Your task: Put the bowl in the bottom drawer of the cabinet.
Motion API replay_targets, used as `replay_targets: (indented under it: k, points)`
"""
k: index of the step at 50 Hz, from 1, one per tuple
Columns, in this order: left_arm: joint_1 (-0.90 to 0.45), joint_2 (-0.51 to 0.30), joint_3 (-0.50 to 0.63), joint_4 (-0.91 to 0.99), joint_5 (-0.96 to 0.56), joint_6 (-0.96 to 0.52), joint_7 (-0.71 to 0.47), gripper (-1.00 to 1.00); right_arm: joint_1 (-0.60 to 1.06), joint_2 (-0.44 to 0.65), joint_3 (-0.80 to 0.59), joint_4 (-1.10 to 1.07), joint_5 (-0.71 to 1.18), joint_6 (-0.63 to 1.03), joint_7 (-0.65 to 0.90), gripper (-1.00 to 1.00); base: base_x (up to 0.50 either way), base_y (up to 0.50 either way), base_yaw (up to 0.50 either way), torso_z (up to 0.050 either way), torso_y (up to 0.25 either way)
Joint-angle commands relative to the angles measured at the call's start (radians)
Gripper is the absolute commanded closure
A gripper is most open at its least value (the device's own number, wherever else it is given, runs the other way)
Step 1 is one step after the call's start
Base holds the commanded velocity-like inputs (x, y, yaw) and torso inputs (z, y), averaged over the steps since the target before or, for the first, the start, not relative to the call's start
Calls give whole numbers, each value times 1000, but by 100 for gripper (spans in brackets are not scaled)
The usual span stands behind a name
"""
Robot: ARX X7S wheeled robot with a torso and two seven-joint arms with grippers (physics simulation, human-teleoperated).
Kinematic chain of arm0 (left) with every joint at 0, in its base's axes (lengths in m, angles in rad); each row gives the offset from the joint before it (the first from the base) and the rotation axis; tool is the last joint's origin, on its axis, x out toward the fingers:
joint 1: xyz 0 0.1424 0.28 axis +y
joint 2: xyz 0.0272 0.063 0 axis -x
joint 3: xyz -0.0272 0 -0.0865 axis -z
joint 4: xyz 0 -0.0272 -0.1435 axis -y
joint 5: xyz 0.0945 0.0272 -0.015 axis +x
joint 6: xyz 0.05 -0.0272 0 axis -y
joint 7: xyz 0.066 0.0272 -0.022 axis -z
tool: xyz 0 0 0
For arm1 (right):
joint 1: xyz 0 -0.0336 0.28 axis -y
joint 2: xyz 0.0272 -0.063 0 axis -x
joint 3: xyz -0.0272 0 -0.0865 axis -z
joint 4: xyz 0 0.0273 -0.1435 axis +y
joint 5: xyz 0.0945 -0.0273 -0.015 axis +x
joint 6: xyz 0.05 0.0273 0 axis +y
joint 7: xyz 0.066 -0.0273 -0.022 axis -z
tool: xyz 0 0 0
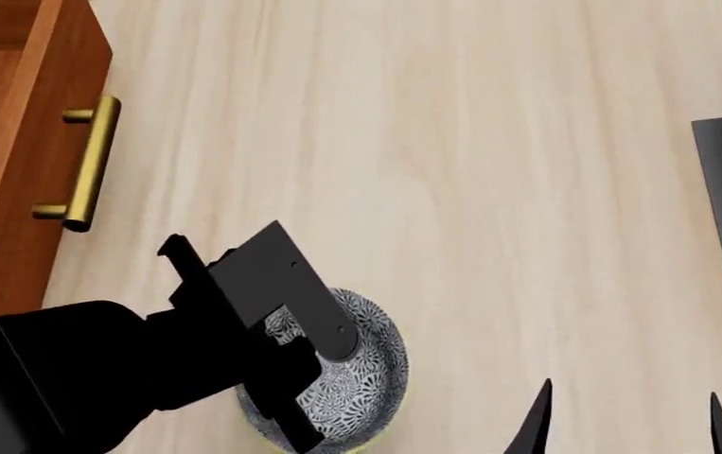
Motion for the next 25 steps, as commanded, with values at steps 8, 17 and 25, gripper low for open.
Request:
replay_targets:
  k: [8, 17, 25]
  points:
    - [0, 2, -126, 226, 56, -92, -36, 100, 6, 5, -1, 3, 5, -7, 2, -100, 1, -2, -3, 0, -3]
    - [-58, 21, -278, 241, 9, -112, -67, 100, 21, 9, -2, 26, 10, -26, 3, -100, 0, 0, 0, 0, 0]
    - [-101, 41, -379, 210, -3, -108, -102, 100, 53, 11, -6, 49, 13, -29, -1, -100, 0, 0, 0, 0, 0]
